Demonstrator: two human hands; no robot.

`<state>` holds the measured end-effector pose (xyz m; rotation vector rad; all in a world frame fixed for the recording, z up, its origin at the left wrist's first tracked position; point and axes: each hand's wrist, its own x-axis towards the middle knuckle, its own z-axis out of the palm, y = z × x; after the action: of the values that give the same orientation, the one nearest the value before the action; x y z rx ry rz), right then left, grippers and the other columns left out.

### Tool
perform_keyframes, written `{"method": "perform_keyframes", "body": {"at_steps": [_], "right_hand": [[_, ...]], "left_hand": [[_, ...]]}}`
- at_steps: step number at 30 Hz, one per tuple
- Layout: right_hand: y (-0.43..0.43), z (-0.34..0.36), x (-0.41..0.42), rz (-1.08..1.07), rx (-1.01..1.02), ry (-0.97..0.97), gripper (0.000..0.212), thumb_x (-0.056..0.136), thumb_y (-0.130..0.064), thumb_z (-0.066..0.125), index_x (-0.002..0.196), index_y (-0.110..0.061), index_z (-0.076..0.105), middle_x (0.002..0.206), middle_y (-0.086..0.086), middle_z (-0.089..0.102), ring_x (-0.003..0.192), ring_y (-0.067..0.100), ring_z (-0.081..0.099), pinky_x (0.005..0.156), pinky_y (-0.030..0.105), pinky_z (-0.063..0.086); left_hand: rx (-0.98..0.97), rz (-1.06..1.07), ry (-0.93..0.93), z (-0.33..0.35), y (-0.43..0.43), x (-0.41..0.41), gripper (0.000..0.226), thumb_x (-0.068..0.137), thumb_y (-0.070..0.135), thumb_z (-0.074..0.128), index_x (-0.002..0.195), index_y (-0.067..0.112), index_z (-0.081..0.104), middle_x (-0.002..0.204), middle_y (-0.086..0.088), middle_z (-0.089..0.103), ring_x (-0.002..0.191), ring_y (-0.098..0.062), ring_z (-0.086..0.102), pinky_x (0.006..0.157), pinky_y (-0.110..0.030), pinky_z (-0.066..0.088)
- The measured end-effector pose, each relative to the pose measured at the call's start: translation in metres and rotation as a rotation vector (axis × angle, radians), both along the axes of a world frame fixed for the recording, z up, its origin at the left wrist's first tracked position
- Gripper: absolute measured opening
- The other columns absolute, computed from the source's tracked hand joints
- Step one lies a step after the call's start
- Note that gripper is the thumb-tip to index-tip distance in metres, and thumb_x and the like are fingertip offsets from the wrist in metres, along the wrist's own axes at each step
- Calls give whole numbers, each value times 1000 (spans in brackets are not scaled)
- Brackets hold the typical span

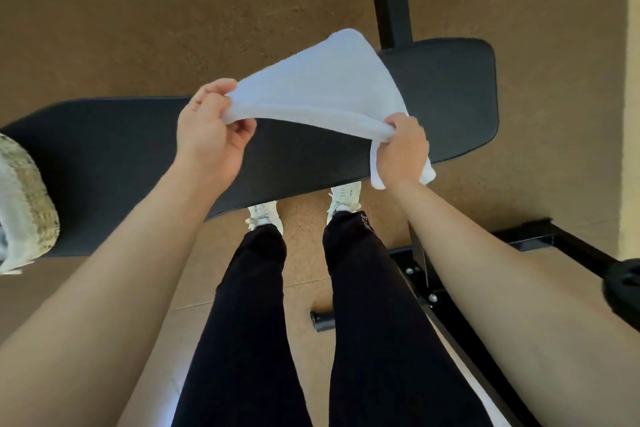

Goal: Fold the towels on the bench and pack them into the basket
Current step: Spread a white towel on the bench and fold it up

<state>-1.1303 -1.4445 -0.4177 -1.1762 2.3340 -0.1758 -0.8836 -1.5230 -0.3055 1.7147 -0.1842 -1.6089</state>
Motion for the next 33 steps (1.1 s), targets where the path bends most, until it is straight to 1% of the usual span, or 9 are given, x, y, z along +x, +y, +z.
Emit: {"method": "perform_keyframes", "body": {"at_steps": [4, 7, 11, 18, 21, 23, 27, 30, 33], "right_hand": [[-5, 18, 0, -51, -163, 3, 28, 83, 3, 58, 100, -14, 72, 101, 5, 67, 91, 25, 62, 76, 42, 55], [-15, 35, 19, 32, -267, -29, 26, 78, 2, 54, 89, -15, 69, 94, 2, 64, 84, 22, 59, 65, 36, 51], [-22, 51, 69, 185, -276, -72, 31, 75, 10, 51, 92, -8, 70, 93, 8, 64, 82, 24, 59, 67, 34, 47], [-38, 60, 163, 235, -258, -54, 32, 78, 11, 49, 90, -10, 69, 97, 9, 62, 86, 23, 57, 69, 32, 46], [-49, 55, 195, 254, -159, -25, 30, 85, 4, 44, 90, -12, 68, 95, 8, 63, 87, 25, 58, 72, 39, 50], [-58, 47, 213, 272, -85, 9, 31, 88, 4, 43, 96, -13, 67, 101, 7, 63, 92, 27, 59, 73, 38, 49], [-78, 19, 235, 283, 49, 117, 24, 98, -5, 47, 113, -12, 64, 114, 12, 63, 106, 33, 56, 79, 39, 44], [-91, -1, 240, 258, 131, 235, 21, 103, -22, 49, 112, -12, 64, 115, 17, 61, 102, 36, 58, 77, 38, 42], [-108, -15, 240, 317, 220, 327, 22, 104, -22, 52, 116, -8, 63, 117, 21, 61, 109, 39, 58, 85, 43, 49]], "left_hand": [[3, 125, -139, 5, 6, 56, 28, 101, 2, 45, 97, 17, 68, 107, -8, 60, 89, -20, 61, 69, -26, 53], [16, 178, -237, 7, 7, 98, 25, 103, 5, 49, 102, 20, 69, 112, -5, 58, 88, -19, 57, 77, -26, 58], [-17, 260, -282, 6, 6, 173, 25, 104, 7, 46, 106, 23, 65, 108, -3, 57, 81, -17, 53, 76, -28, 58], [123, 270, -427, -4, 5, 314, 27, 99, 8, 52, 96, 25, 73, 121, -5, 60, 106, -24, 62, 75, -32, 63], [205, 296, -432, -12, -3, 365, 15, 93, 8, 68, 103, 17, 75, 116, -8, 65, 103, -25, 66, 67, -25, 62], [256, 339, -400, -21, -8, 384, 22, 88, 7, 76, 109, 12, 72, 109, -7, 65, 93, -22, 66, 64, -23, 62], [311, 424, -326, -48, -20, 417, 18, 90, 0, 73, 106, 6, 72, 100, -11, 68, 84, -25, 70, 63, -27, 63], [381, 481, -313, -73, -28, 432, 10, 96, 5, 66, 103, 9, 70, 105, -9, 71, 81, -22, 74, 63, -25, 63], [239, 303, -457, -97, -27, 433, 20, 94, 8, 66, 113, 11, 68, 112, -4, 69, 90, -15, 71, 71, -23, 62]]}}
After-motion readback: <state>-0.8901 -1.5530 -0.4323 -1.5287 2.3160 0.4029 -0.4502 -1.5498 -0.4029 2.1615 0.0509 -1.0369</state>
